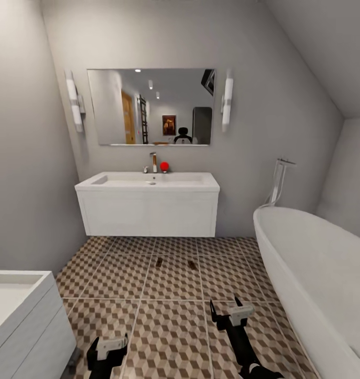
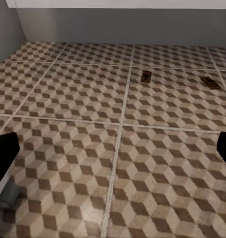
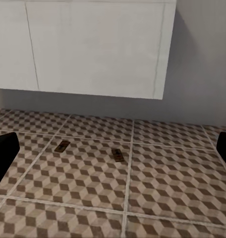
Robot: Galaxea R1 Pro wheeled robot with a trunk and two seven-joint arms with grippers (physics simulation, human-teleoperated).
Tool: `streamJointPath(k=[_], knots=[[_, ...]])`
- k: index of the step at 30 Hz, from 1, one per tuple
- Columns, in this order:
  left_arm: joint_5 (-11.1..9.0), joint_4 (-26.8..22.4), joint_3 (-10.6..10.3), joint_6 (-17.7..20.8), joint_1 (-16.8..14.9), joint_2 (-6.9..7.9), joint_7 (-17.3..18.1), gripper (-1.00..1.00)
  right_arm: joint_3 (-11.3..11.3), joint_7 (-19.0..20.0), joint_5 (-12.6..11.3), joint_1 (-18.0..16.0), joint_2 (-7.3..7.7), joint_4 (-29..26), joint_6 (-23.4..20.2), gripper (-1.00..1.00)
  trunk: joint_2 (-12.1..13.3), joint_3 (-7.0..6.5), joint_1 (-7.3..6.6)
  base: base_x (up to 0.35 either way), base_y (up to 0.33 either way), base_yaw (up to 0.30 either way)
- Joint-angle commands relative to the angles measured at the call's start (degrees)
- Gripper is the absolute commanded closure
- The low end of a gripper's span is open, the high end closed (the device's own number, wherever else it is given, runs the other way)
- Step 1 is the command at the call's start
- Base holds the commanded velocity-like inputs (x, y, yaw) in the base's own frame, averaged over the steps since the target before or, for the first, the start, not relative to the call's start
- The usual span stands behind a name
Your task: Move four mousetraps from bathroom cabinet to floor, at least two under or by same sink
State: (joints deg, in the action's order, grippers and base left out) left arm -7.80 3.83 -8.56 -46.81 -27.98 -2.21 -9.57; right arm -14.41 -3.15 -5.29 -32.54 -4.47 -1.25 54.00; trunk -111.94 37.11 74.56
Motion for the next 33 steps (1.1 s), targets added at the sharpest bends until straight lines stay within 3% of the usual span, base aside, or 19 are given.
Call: streamJointPath(k=[1, 14, 33], knots=[[-0.57, 0.13, -0.49, -0.6, -0.07, -0.11, -0.01, -1.0, -0.51, -0.17, -0.52, 0.06, -0.01, 0.04, 0.22, -1.0, 0.38, -0.12, -0.23, 0.0, 0.0, 0.0], [-0.5, -0.84, -0.49, -1.68, 0.03, -2.27, 0.12, -1.0, -0.44, -0.42, -0.56, 0.98, 0.49, 0.1, 0.02, -1.0, 5.6, -2.46, -3.09, 0.0, 0.0, 0.0], [-0.46, -0.7, -0.49, -1.72, 0.04, -2.37, 0.16, -1.0, -0.44, -0.46, -0.59, 1.4, 1.17, 0.11, -0.04, -1.0, 13.22, -5.87, -7.26, 0.0, 0.0, 0.0]])
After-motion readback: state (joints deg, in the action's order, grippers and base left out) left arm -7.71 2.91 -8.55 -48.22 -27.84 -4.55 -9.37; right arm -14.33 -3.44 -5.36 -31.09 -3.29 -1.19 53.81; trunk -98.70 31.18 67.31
